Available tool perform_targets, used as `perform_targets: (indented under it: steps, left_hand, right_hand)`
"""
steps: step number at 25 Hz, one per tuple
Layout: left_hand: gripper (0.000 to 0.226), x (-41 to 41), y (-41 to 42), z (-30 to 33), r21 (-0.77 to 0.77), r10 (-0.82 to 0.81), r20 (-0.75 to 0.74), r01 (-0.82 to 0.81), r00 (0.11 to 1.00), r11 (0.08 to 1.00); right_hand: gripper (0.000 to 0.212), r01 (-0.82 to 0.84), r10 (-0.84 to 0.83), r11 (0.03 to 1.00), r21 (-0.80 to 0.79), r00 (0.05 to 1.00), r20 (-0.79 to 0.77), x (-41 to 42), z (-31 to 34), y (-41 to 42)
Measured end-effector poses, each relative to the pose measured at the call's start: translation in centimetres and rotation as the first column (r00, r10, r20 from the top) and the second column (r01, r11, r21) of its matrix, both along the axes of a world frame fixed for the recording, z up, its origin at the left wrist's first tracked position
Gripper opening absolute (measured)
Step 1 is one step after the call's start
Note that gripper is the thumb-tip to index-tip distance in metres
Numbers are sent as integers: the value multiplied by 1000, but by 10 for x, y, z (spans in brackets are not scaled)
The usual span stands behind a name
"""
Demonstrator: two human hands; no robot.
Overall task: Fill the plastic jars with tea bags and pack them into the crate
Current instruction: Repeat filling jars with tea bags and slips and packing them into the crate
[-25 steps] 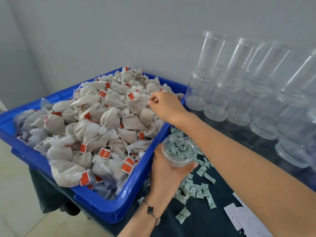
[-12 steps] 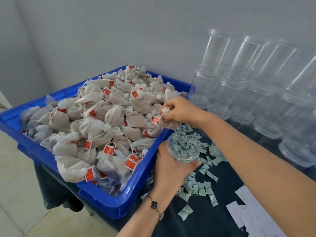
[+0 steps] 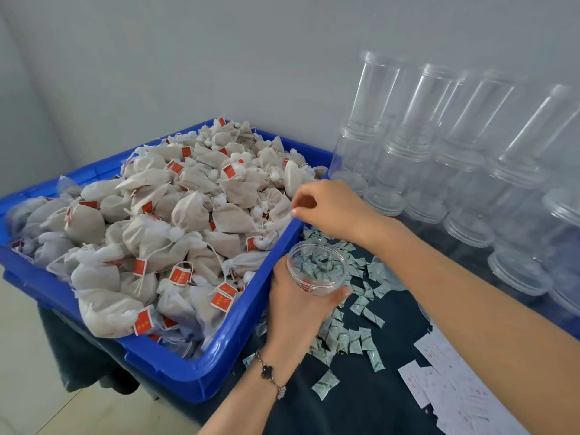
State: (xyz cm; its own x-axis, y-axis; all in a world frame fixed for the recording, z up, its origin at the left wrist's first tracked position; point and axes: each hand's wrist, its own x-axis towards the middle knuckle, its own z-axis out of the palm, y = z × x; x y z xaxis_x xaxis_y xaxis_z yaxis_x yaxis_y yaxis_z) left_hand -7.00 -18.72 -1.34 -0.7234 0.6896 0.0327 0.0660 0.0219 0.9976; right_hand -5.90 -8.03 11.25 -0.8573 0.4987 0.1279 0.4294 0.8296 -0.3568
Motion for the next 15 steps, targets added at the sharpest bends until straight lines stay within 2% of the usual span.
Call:
perform_targets:
  steps: [2, 4, 6, 8, 12, 15]
  left_hand:
    - [84, -2, 0, -2, -16, -6, -6, 6, 1000, 1000]
    - [87, -3, 0, -2, -37, -20, -20, 20, 1000, 999]
    - [91, -4, 1, -4, -61, -33, -25, 31, 999, 998]
    - [90, -4, 1, -4, -74, -38, -29, 36, 999, 997]
    - [87, -4, 2, -2, -51, -36, -5, 36, 999, 998]
    - [85, -3, 5, 6, -65, -89, 68, 93, 994, 994]
  right_hand:
    - [15, 33, -38, 996, 78, 997, 63, -27, -9, 5]
    - [13, 53, -78, 993, 103, 964, 253, -48, -23, 10]
    - [25, 91, -125, 989, 120, 940, 318, -57, -34, 13]
    - [25, 98, -117, 991, 88, 962, 245, -55, -38, 15]
    - [19, 81, -86, 993, -81, 995, -59, -23, -19, 12]
    - [18, 51, -64, 994, -92, 988, -142, 4, 4, 9]
